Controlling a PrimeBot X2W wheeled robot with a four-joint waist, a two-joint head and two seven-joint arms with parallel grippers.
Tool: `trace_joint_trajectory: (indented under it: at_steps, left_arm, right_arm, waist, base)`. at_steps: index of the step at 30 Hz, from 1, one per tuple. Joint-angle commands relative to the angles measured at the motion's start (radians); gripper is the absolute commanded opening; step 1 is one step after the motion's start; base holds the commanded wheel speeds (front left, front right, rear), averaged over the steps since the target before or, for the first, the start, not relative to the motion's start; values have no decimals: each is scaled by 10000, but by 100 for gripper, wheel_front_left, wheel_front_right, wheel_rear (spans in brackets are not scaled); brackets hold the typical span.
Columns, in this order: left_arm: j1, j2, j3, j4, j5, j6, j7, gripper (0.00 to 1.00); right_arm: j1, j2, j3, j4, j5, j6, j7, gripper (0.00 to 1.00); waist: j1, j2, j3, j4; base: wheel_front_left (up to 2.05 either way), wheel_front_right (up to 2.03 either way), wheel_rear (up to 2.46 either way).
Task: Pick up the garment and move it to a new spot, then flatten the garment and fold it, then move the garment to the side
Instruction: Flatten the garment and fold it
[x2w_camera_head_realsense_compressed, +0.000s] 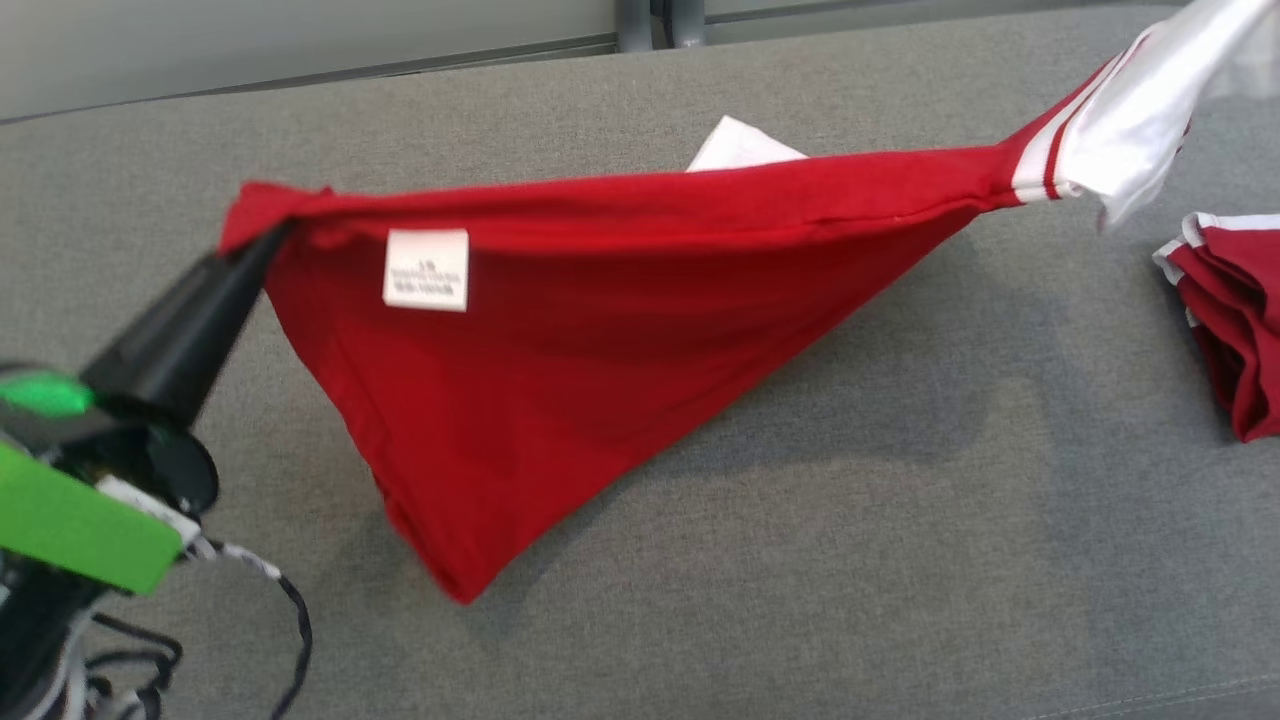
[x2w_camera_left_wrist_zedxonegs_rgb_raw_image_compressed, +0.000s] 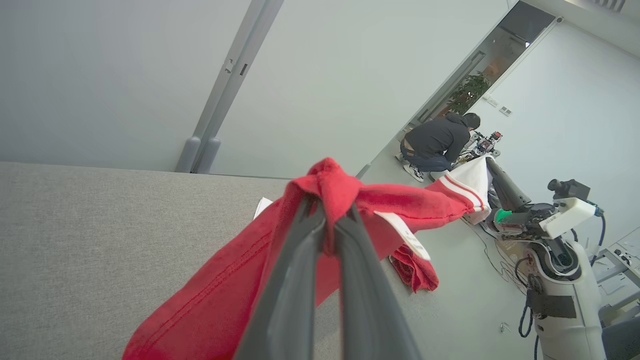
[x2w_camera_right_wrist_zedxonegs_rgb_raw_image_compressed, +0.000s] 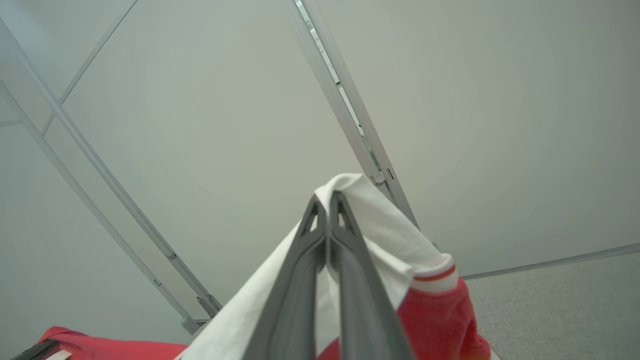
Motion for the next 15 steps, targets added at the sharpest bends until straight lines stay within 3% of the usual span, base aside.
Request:
trace_joint_trajectory:
  at_steps: [1,4,8,10,15]
  left_arm:
    - [-949,156,77,39,-173,272,252,0]
    - [-3116,282,-103,851,-290,901,742,0]
    - [-6415,232,-726,3198,536,1372,738,0]
    - [-8773,81,-1054,5289,1362,1380,158,0]
    - [-11930,-165,-1517,8449,2879,697,-1882,0]
  right_arm:
    - [-641,41,-115,-163,-234,5,382,0]
    - [-2199,300,-302,-37,-868,3,1116,0]
    - [-5017,1353,-879,1454,-2237,5,1580,0]
    - [-7350,2172,-1157,2988,-3670,5,1570,0]
    - [-10766,2676,-1473,5787,-5953,3,318,0]
  waist:
    - [0,22,784,31]
    - [0,22,1608,219]
    - [0,22,2752,498]
    - [0,22,3559,595]
    - [0,22,4555,637]
  base:
    - [0,0,0]
    - [0,0,0]
    - [0,0,0]
    - [0,0,0]
    - [0,0,0]
